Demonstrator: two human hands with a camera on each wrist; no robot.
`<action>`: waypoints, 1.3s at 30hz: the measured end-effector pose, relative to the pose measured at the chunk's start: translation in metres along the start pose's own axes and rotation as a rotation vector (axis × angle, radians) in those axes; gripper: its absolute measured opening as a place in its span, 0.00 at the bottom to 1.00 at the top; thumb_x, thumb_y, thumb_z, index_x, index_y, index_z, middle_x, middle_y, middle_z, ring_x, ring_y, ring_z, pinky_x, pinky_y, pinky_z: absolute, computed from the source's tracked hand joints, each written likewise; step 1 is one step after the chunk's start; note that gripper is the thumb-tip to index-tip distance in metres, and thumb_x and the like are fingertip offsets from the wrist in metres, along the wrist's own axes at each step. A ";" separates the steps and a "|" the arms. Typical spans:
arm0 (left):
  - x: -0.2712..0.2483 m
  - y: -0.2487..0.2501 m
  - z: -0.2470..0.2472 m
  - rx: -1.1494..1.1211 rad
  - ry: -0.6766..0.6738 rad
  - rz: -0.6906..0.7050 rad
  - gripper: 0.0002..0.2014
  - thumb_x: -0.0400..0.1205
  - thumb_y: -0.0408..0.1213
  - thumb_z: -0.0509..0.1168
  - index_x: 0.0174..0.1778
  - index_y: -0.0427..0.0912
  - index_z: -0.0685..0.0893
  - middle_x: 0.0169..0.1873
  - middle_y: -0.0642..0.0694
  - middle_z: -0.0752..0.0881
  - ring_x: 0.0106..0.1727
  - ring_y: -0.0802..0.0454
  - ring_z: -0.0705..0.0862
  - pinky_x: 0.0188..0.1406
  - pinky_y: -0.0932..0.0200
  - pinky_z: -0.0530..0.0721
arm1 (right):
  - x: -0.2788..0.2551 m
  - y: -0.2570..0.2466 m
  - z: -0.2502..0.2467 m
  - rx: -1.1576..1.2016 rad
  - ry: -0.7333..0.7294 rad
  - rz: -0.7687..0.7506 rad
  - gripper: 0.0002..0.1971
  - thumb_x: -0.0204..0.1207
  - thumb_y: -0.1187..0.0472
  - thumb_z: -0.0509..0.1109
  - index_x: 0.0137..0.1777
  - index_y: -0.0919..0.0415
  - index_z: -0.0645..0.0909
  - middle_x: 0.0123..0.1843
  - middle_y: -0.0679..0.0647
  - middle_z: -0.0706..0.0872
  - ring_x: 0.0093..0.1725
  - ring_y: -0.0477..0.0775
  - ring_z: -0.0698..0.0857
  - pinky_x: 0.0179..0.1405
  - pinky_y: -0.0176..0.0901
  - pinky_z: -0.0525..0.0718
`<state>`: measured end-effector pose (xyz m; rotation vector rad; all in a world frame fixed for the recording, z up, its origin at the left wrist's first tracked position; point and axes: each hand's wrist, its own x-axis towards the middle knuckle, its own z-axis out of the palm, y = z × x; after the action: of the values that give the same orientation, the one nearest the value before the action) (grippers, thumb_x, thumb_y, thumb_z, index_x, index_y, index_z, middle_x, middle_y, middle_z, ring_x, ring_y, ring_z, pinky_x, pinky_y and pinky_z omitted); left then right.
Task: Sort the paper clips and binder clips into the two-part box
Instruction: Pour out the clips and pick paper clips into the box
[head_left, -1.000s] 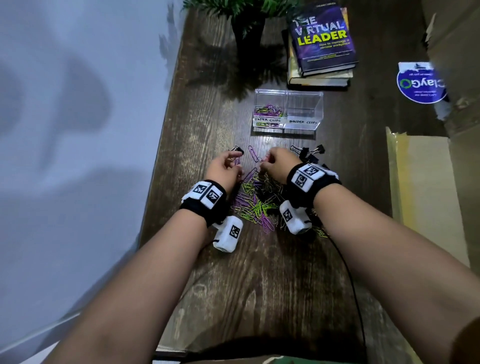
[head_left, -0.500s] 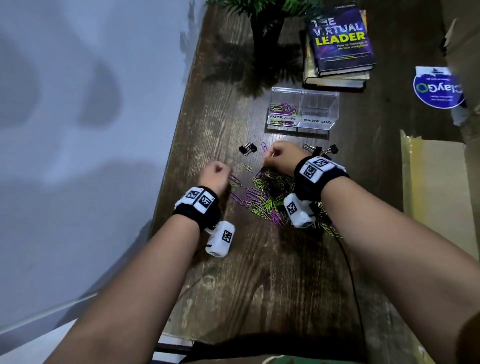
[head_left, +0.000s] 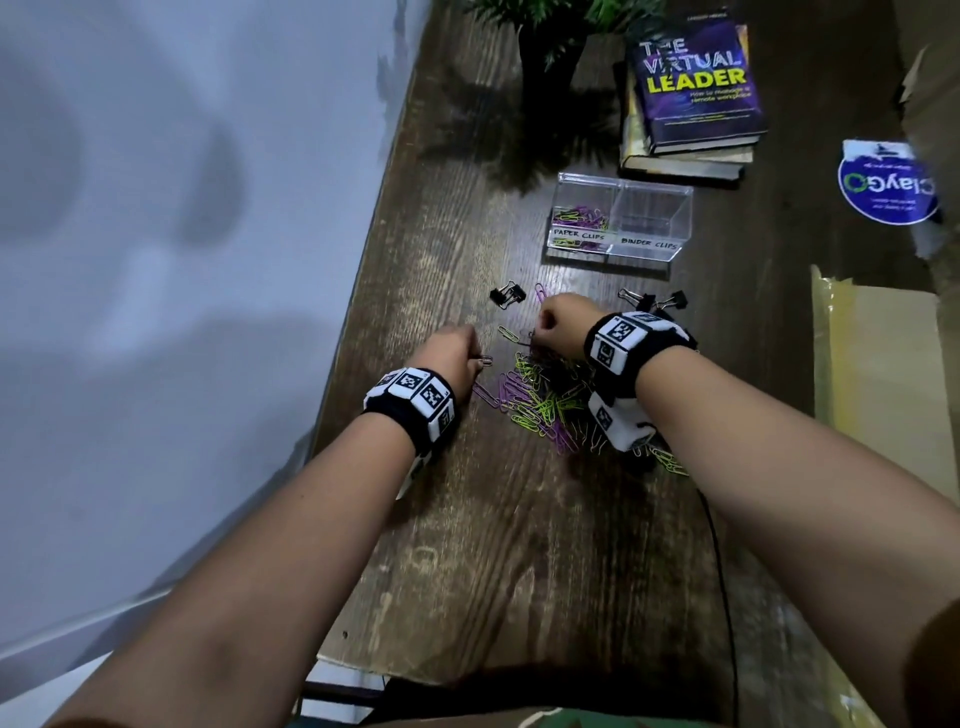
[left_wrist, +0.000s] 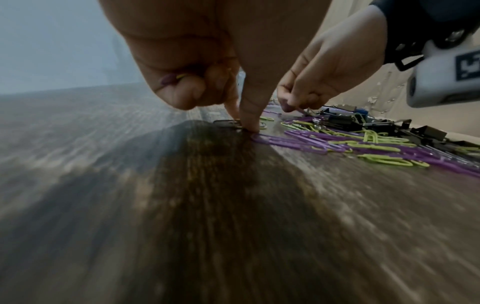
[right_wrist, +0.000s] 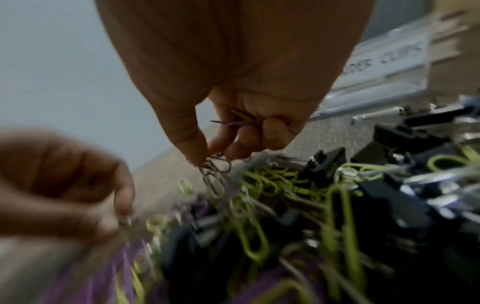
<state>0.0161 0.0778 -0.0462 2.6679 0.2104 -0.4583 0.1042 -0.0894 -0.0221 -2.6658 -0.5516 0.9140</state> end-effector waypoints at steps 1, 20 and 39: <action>0.002 0.000 0.000 0.015 -0.020 0.010 0.07 0.79 0.37 0.67 0.49 0.40 0.79 0.53 0.40 0.81 0.53 0.42 0.81 0.53 0.54 0.77 | -0.001 0.003 -0.003 0.110 0.030 0.023 0.06 0.79 0.60 0.64 0.44 0.61 0.77 0.41 0.57 0.80 0.40 0.53 0.78 0.43 0.48 0.80; -0.010 0.018 -0.005 -1.069 -0.041 -0.360 0.12 0.84 0.30 0.51 0.47 0.43 0.80 0.28 0.46 0.78 0.25 0.51 0.73 0.26 0.59 0.72 | 0.018 0.013 -0.018 1.465 0.064 0.443 0.18 0.77 0.49 0.64 0.28 0.58 0.71 0.22 0.51 0.71 0.22 0.50 0.69 0.21 0.33 0.66; -0.022 0.031 0.007 -0.025 0.001 -0.156 0.11 0.82 0.45 0.63 0.54 0.42 0.76 0.48 0.45 0.85 0.46 0.45 0.84 0.43 0.52 0.79 | 0.023 -0.008 -0.019 0.099 0.051 0.172 0.17 0.80 0.58 0.64 0.30 0.61 0.67 0.29 0.54 0.71 0.33 0.56 0.74 0.23 0.41 0.65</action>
<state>0.0006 0.0448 -0.0328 2.6380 0.4247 -0.4987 0.1310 -0.0750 -0.0169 -2.6687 -0.2617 0.8907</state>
